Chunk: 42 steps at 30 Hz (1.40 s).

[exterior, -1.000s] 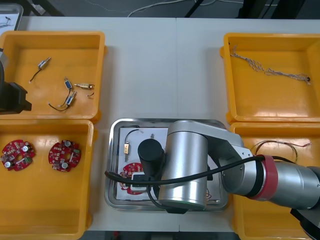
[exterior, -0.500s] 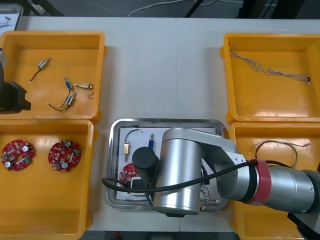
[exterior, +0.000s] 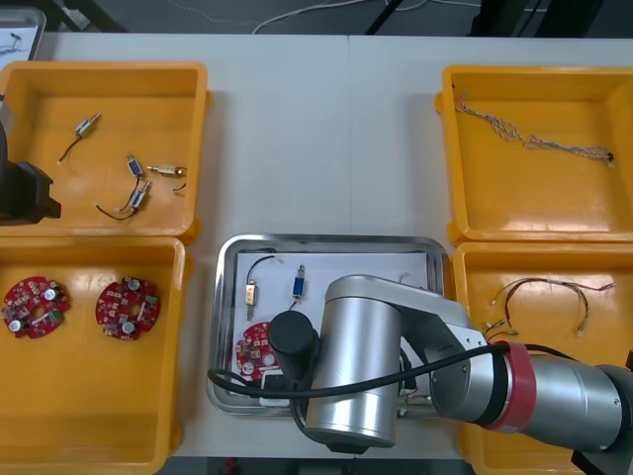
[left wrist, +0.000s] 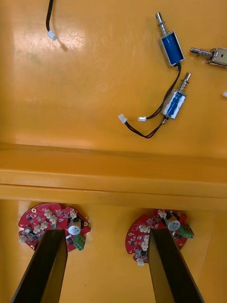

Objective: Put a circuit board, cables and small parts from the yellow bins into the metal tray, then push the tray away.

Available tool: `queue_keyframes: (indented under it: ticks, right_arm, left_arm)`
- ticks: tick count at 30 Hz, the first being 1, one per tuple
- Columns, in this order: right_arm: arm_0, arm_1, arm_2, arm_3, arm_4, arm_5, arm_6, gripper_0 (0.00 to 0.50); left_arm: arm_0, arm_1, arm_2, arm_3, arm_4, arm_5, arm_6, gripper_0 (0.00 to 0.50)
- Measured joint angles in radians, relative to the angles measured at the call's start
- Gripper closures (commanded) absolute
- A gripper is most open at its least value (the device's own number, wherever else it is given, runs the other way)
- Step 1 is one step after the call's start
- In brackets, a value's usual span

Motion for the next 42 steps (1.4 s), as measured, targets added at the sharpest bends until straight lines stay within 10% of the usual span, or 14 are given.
queue_keyframes:
  ticks: [42]
  right_arm:
    - [0.104,0.014,0.0,0.001,0.129,-0.057,0.009,0.0]
  left_arm:
    - [0.0,0.0,0.0,0.0,0.0,0.0,0.0,0.0]
